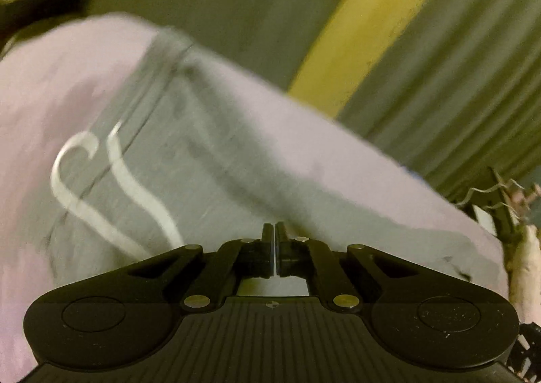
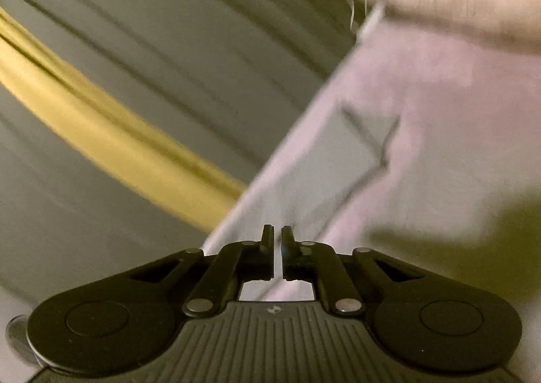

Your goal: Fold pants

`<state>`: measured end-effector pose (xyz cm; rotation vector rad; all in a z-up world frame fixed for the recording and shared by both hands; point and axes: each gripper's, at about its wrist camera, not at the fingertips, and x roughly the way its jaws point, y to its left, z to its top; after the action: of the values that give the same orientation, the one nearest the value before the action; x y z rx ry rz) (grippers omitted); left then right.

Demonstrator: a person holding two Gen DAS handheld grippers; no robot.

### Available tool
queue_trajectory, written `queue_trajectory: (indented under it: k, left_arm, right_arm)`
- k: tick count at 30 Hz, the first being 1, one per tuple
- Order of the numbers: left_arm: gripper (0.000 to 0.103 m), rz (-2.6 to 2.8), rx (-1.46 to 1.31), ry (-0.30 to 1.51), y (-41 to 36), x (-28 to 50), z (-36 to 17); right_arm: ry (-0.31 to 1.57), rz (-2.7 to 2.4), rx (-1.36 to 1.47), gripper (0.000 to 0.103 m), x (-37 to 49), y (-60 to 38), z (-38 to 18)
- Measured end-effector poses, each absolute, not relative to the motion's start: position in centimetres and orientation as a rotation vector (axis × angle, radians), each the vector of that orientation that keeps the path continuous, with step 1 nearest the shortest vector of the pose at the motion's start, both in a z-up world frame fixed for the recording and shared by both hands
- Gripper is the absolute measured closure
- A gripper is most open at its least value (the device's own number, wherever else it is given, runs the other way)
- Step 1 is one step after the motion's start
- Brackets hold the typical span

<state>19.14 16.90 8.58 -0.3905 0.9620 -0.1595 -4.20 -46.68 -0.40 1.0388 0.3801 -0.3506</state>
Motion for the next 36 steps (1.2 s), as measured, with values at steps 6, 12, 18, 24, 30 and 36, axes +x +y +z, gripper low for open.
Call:
queue_trajectory:
  k: [6, 12, 18, 24, 30, 36]
  left_arm:
    - [0.084, -0.108, -0.443, 0.920, 17.3, 16.9, 6.8]
    - [0.040, -0.068, -0.479, 0.880, 15.6, 21.1, 6.0]
    - [0.018, -0.040, -0.540, 0.889, 13.7, 28.4, 4.7]
    - [0.015, -0.071, -0.540, 1.003, 11.1, 35.6, 3.1]
    - [0.018, 0.002, -0.569, 1.149, 9.7, 41.0, -0.7]
    - [0.044, -0.020, -0.524, 1.203, 7.7, 44.6, -2.1]
  right_arm:
    - [0.447, -0.352, 1.166, 0.047, 1.6, -46.0, -4.6]
    - [0.430, -0.359, 1.278, 0.045, 6.5, -47.6, -6.2]
    - [0.483, -0.385, 1.277, 0.045, 10.9, -48.2, -8.1]
    - [0.460, -0.366, 1.267, 0.054, 12.5, -47.9, -8.6]
    - [0.469, -0.392, 1.359, 0.091, 12.9, -49.1, -10.7]
    - [0.486, -0.380, 1.305, 0.099, 13.2, -48.5, -10.8]
